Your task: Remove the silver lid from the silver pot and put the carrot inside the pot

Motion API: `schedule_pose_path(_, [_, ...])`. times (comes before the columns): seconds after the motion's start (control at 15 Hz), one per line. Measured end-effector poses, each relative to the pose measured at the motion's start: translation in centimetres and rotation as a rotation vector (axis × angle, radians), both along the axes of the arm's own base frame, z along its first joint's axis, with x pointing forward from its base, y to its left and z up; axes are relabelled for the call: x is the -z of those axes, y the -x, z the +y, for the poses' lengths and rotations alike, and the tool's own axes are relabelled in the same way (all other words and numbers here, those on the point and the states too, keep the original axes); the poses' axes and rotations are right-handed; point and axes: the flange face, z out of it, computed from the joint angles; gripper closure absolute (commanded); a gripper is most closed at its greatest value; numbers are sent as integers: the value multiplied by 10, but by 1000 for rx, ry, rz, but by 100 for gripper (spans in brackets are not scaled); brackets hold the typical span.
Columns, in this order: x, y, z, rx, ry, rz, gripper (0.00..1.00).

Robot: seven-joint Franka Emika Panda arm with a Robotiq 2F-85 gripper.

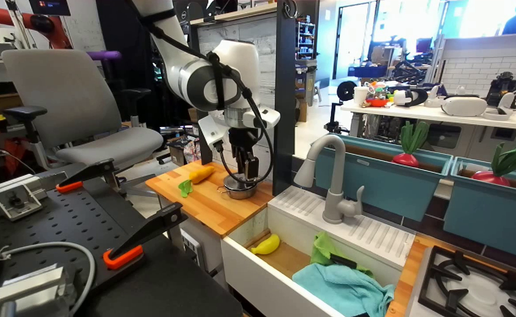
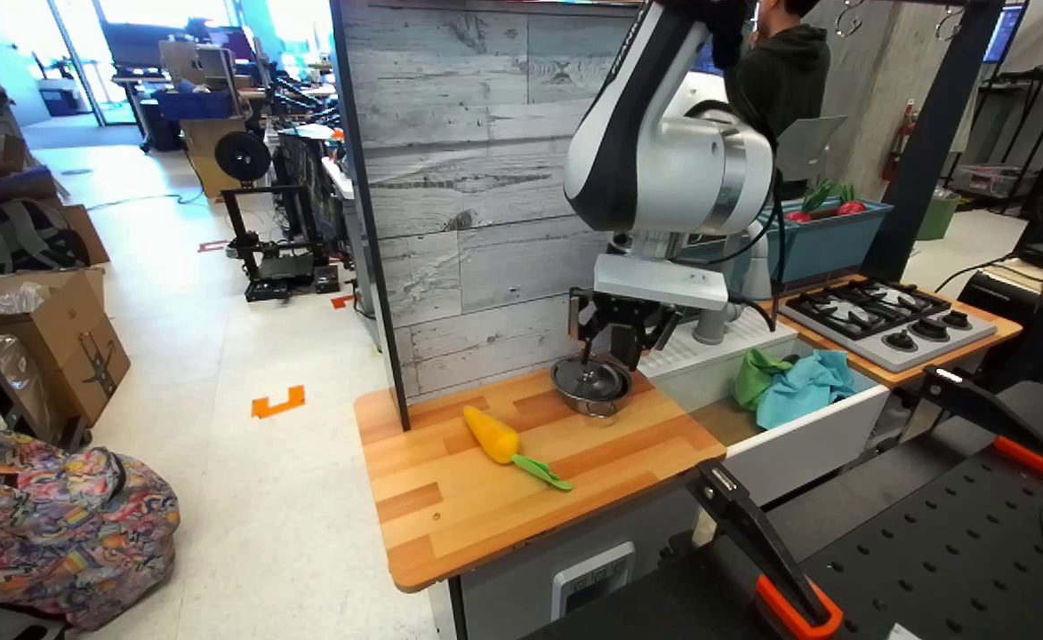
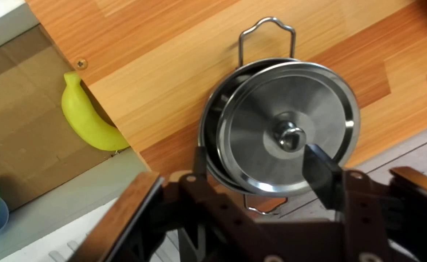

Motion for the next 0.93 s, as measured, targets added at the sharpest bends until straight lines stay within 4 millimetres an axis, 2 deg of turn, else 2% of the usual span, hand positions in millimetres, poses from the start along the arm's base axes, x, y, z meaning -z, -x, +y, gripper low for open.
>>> schedule_pose_path(0.33, [-2, -2, 6, -7, -3, -5, 0])
schedule_pose_path(0.4, [-2, -2, 8, -9, -4, -3, 25])
schedule_pose_path(0.47, [-1, -1, 10, -12, -4, 0, 26])
schedule_pose_path(0.93, [3, 1, 17, -30, 7, 13, 80])
